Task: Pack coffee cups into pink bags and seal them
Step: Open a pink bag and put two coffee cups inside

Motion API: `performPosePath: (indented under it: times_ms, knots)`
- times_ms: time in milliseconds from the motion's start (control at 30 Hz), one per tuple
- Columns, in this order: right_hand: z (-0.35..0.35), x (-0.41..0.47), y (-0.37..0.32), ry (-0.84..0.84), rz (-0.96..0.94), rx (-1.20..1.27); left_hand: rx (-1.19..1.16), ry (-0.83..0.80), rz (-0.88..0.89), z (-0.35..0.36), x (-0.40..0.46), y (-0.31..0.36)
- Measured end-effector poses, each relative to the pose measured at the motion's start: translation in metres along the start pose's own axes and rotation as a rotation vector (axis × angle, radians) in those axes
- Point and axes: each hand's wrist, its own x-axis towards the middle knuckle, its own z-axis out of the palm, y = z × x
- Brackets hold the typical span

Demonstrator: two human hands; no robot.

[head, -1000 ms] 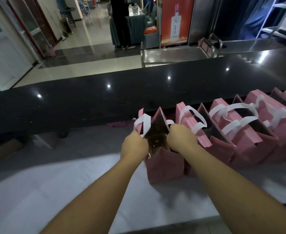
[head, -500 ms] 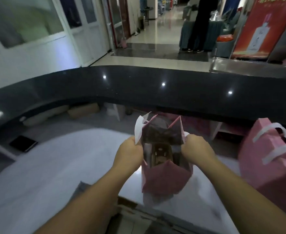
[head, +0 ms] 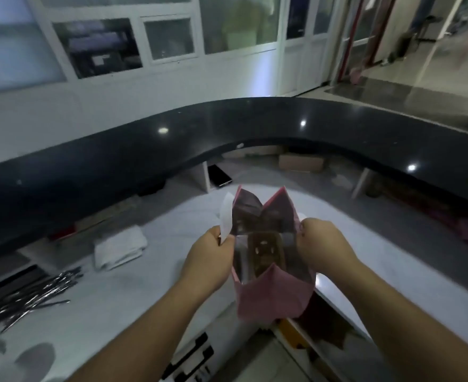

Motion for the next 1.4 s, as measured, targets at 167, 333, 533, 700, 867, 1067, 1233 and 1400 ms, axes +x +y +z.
performPosePath:
  times_ms: [167,333,533,700,867,1067,1233,1400]
  knots:
    - [0.04,-0.008,-0.101,-0.096,-0.194,-0.016,0.008,0.175,-0.116,-0.079,-0.015,-0.068]
    - [0.078,-0.014,-0.18,-0.18,-0.412,-0.011,-0.019,0.317,-0.246,-0.134,-0.032,-0.123]
    - [0.119,-0.017,-0.246,-0.298,-0.573,-0.015,-0.002,0.47,-0.413,-0.175,-0.046,-0.16]
    - [0.141,-0.017,-0.285,-0.388,-0.686,0.036,-0.033,0.575,-0.519,-0.196,-0.054,-0.174]
    - [0.16,-0.024,-0.312,-0.474,-0.747,0.027,-0.051,0.591,-0.586,-0.212,-0.066,-0.192]
    - [0.176,-0.043,-0.33,-0.482,-0.764,0.025,-0.157,0.567,-0.557,-0.234,-0.084,-0.203]
    - [0.178,-0.053,-0.336,-0.462,-0.726,0.004,-0.319,0.331,-0.488,-0.261,-0.104,-0.222]
    - [0.178,-0.058,-0.339,-0.443,-0.678,-0.027,0.142,0.282,-0.502,-0.314,-0.11,-0.282]
